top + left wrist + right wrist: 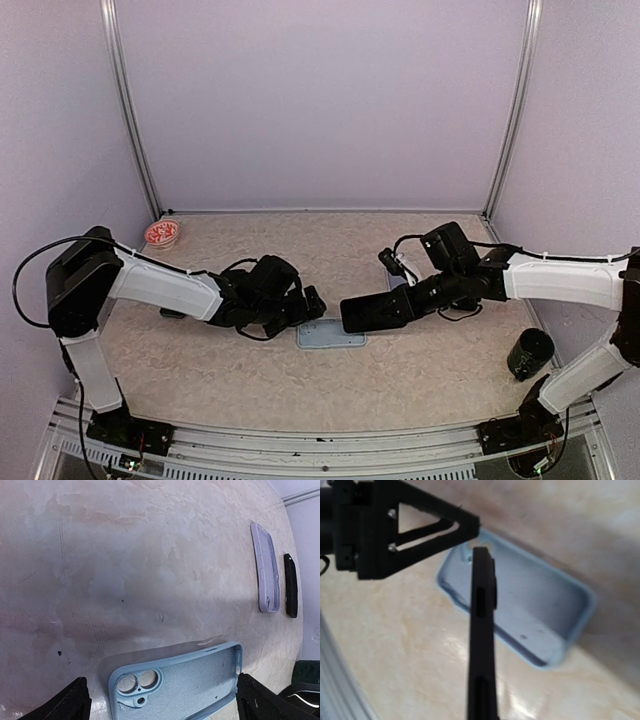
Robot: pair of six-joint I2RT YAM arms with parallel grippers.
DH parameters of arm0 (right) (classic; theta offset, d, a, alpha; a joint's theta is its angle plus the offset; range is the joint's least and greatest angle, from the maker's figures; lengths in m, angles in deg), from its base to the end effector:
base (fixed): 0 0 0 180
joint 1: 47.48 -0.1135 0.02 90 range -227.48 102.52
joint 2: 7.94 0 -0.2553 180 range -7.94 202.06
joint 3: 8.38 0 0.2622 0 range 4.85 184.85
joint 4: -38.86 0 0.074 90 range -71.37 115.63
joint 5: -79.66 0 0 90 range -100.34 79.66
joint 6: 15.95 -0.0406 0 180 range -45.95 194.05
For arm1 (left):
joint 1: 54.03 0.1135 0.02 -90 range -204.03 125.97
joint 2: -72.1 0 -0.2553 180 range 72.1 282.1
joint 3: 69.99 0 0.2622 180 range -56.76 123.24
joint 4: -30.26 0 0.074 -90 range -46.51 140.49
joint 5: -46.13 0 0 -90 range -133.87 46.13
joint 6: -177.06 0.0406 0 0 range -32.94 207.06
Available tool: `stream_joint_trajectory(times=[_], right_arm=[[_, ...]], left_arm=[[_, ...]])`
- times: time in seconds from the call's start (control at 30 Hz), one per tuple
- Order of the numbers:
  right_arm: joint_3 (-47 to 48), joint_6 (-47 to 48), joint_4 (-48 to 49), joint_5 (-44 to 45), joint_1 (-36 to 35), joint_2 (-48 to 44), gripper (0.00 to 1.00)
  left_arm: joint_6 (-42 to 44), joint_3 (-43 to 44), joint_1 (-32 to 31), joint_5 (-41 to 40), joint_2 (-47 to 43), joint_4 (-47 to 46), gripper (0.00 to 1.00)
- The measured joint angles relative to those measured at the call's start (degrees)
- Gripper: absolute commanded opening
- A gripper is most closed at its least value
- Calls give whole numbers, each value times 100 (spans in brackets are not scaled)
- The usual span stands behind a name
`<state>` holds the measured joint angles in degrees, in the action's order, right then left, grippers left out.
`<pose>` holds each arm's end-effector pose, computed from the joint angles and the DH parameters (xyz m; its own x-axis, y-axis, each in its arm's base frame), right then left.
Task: Put the phone into the phone case
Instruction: Adjust the phone case at the center of the board.
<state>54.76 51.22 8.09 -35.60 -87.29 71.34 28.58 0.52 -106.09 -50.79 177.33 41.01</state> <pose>0.2194 0.2054 0.2106 -0.8286 -0.2338 -0.5087 -0.5224 0.6497 0.5523 0.2392 -0.2988 0.1290 -0.8523 -0.2832 -0.4398 0.0085 0.8332 -0.5529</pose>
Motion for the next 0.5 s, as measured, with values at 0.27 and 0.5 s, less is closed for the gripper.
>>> stream_joint_trajectory(times=[0.27,0.5], right_arm=[[614,-306,258,-905,50,1121,0],[1147,-535,459,-1537,254,1714,0]], left_arm=[[26,-887,2,199,-474,-789,99],[-7,-1449,2,297,-813,-1399,99]])
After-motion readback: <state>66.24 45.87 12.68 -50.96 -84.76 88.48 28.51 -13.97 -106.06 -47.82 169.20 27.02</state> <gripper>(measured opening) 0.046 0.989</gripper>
